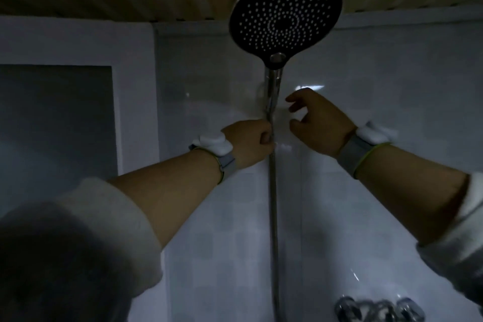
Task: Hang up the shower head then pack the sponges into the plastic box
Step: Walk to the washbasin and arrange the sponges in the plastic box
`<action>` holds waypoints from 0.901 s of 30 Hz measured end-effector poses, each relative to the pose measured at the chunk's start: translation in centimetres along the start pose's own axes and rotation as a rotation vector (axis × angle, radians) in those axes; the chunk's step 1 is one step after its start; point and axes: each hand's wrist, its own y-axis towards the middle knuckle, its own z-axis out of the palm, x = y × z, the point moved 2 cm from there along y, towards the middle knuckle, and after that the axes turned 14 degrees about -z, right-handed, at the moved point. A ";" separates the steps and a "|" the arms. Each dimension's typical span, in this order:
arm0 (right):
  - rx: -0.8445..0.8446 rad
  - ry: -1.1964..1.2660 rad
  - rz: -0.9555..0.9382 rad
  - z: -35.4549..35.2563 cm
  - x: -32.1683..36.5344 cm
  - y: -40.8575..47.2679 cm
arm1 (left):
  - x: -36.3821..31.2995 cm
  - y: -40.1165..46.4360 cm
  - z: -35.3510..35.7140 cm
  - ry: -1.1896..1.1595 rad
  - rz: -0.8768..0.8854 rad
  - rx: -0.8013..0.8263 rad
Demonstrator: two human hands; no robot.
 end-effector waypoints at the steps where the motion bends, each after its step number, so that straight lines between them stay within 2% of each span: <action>1: 0.001 -0.025 0.026 -0.1 0.3 -0.9 | -0.1 -0.4 0.6 -0.005 0.021 0.022; 12: 0.125 -0.235 0.380 -3.8 1.4 -15.2 | -8.0 -5.8 7.9 -0.078 0.189 0.179; 17: 0.142 -0.342 0.502 -8.2 1.4 -22.9 | -15.1 -8.6 12.0 -0.123 0.283 0.249; 27: 0.190 -0.486 0.841 -20.7 3.8 -40.9 | -34.0 -17.1 18.3 -0.286 0.486 0.380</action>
